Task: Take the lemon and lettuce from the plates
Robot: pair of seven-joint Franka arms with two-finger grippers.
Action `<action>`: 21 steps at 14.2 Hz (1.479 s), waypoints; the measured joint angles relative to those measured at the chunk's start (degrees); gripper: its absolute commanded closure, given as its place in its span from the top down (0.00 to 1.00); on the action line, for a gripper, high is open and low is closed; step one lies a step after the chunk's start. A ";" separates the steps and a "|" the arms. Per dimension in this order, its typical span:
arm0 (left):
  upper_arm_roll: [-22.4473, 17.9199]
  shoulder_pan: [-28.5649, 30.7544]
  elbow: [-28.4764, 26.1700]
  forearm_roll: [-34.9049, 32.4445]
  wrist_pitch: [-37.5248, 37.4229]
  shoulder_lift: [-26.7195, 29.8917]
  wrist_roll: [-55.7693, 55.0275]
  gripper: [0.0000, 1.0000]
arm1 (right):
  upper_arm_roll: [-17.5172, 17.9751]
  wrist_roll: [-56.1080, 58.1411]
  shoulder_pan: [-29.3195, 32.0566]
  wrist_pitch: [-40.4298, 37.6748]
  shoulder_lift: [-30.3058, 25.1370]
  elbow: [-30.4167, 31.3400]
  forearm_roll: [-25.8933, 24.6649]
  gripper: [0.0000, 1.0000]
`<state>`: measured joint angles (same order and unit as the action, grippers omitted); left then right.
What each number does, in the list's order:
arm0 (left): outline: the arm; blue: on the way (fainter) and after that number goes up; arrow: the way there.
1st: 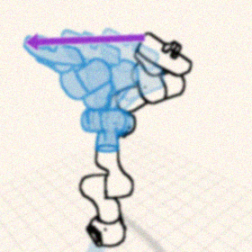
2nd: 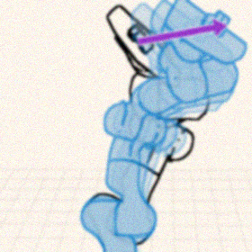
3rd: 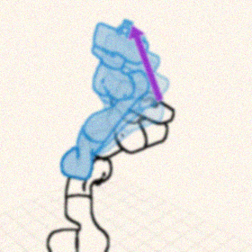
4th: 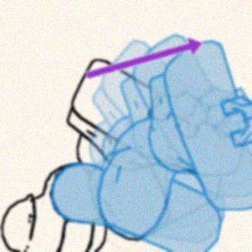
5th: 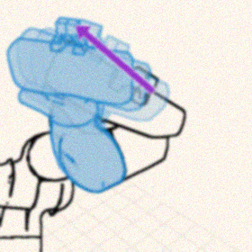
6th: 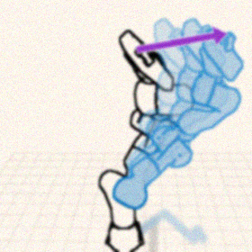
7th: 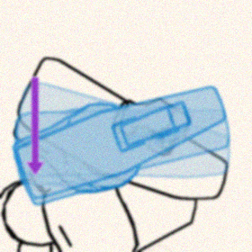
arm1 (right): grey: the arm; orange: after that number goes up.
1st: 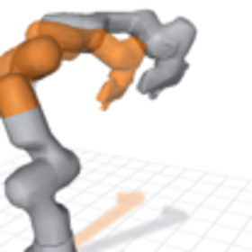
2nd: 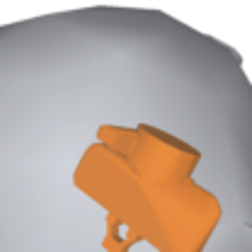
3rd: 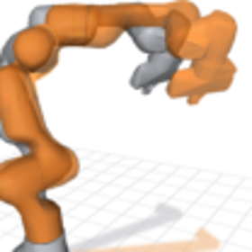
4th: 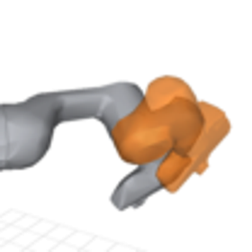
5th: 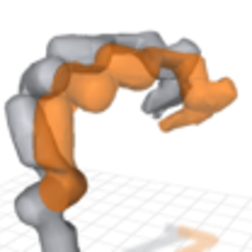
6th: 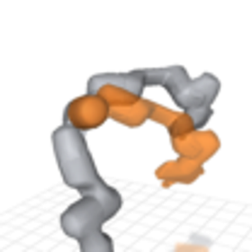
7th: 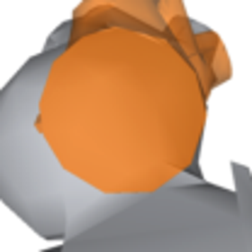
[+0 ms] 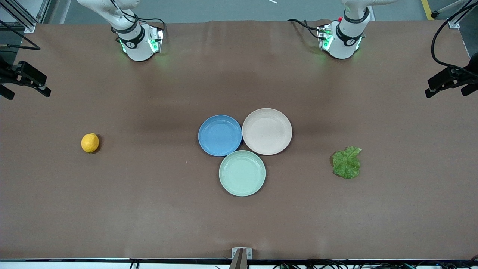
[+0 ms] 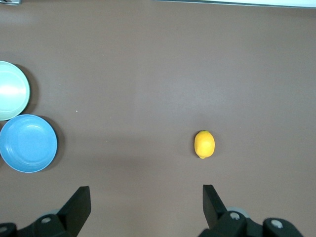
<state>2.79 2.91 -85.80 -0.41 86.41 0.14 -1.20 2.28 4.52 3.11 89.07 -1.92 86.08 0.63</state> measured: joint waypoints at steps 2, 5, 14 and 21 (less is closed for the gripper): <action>-0.04 0.02 0.00 0.00 0.00 0.01 0.06 1.00 | 0.00 0.01 -0.01 0.07 0.44 0.00 -0.66 1.00; 0.08 -0.02 0.02 0.00 -0.03 0.42 0.08 1.00 | 0.01 0.01 -0.01 0.12 0.81 -0.02 -0.69 1.00; 3.68 -0.52 -5.35 0.00 2.61 2.75 0.29 1.00 | 0.03 0.01 -0.02 0.14 1.03 -0.02 -0.69 1.00; 5.35 -0.54 -10.09 0.00 4.07 7.48 0.29 1.00 | 0.03 0.01 -0.03 0.14 1.05 -0.02 -0.69 1.00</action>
<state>8.15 2.38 -95.89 -0.41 90.48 7.63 -0.91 2.31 4.53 3.08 89.22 -0.88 86.06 -0.07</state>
